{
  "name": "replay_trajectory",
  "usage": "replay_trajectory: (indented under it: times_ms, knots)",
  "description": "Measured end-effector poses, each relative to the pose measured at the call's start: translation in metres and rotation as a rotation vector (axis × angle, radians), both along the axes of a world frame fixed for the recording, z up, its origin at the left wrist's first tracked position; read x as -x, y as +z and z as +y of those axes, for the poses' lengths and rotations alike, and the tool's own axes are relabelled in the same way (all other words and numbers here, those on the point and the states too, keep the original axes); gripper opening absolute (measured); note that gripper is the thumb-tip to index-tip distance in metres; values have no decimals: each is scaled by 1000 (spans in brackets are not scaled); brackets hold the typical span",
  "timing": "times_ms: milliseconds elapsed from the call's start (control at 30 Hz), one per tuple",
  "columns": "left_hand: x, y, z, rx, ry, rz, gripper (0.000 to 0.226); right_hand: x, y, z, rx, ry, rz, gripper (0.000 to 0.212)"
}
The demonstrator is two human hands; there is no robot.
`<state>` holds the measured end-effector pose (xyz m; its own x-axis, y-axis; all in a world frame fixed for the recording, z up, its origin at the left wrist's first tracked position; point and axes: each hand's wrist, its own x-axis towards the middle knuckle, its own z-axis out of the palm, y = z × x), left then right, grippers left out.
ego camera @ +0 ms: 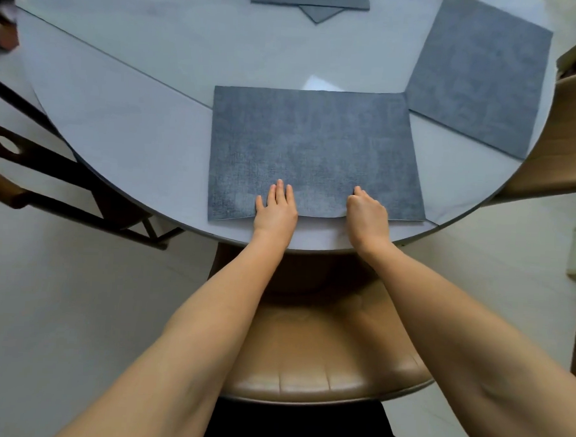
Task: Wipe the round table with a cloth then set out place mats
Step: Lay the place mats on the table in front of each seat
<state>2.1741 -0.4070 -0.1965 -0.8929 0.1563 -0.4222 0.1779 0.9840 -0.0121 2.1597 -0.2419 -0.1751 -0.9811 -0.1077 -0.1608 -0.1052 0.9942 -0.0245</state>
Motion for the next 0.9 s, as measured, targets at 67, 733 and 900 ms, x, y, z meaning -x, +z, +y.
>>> replay_trajectory:
  times_ms: [67, 733, 900]
  knots:
    - [-4, -1, -3, 29, -12, -12, 82, -6, -3, -2, 2, 2, -6, 41]
    - [34, 28, -89, -478, 642, 164, 37, -5, 1, -25, 163, 41, -26, 18]
    - [35, 8, -142, -535, 838, 145, 36, 33, 5, -98, 333, 142, -139, 20]
